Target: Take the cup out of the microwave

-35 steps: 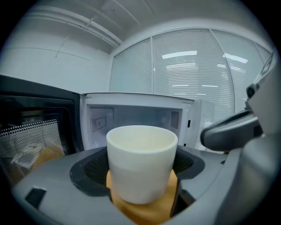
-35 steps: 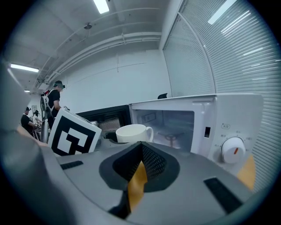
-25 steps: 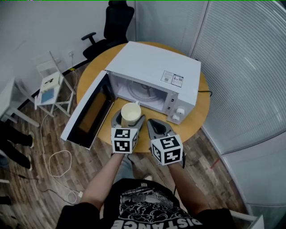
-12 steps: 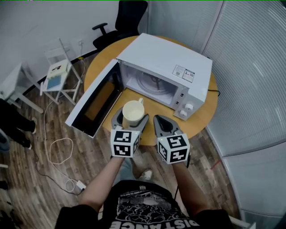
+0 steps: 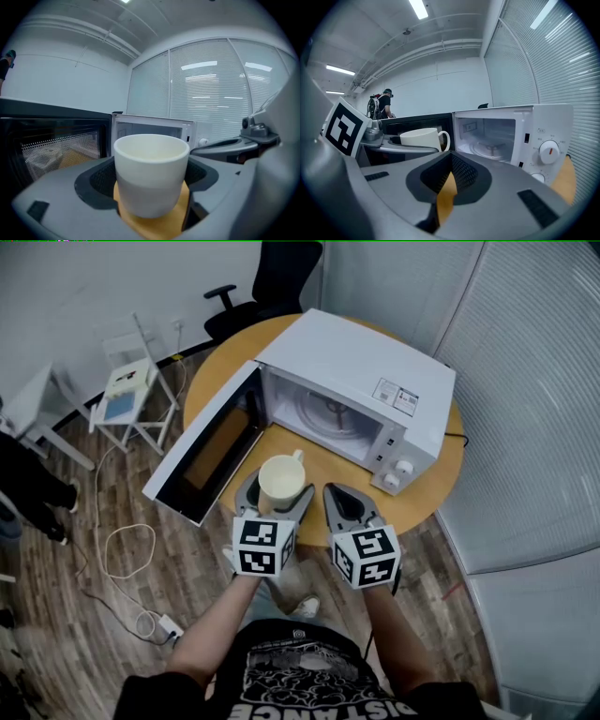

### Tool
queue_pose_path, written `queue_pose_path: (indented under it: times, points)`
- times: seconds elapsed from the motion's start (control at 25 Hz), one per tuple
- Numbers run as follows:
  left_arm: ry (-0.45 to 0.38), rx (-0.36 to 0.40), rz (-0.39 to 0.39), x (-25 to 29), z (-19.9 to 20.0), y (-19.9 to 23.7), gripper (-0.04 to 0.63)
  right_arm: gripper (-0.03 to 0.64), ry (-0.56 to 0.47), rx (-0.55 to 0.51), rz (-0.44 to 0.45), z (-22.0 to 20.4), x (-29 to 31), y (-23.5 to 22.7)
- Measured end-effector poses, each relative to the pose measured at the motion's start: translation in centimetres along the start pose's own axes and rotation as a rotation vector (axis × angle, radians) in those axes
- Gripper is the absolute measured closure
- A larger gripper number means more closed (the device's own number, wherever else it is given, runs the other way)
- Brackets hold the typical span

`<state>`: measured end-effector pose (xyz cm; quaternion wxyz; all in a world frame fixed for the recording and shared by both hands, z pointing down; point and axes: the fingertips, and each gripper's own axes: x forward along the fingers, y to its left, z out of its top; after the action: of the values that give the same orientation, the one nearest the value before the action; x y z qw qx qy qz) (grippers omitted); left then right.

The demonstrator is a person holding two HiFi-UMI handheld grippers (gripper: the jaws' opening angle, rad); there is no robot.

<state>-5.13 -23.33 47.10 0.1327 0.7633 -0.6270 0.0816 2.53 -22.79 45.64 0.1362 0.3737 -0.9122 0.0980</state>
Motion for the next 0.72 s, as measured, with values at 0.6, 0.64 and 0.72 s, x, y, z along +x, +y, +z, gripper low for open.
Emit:
queue_pose_path:
  times: [0.6, 0.64, 0.72]
  points:
    - [-0.001, 0.005, -0.009, 0.35, 0.46, 0.43, 0.166, 0.601, -0.007, 0.003, -0.008, 0.47, 0.36, 0.04]
    - [-0.001, 0.004, -0.008, 0.35, 0.48, 0.49, 0.166, 0.601, -0.006, 0.002, -0.007, 0.44, 0.35, 0.07]
    - [0.001, 0.001, -0.007, 0.32, 0.47, 0.53, 0.166, 0.601, -0.003, 0.002, -0.006, 0.35, 0.28, 0.16]
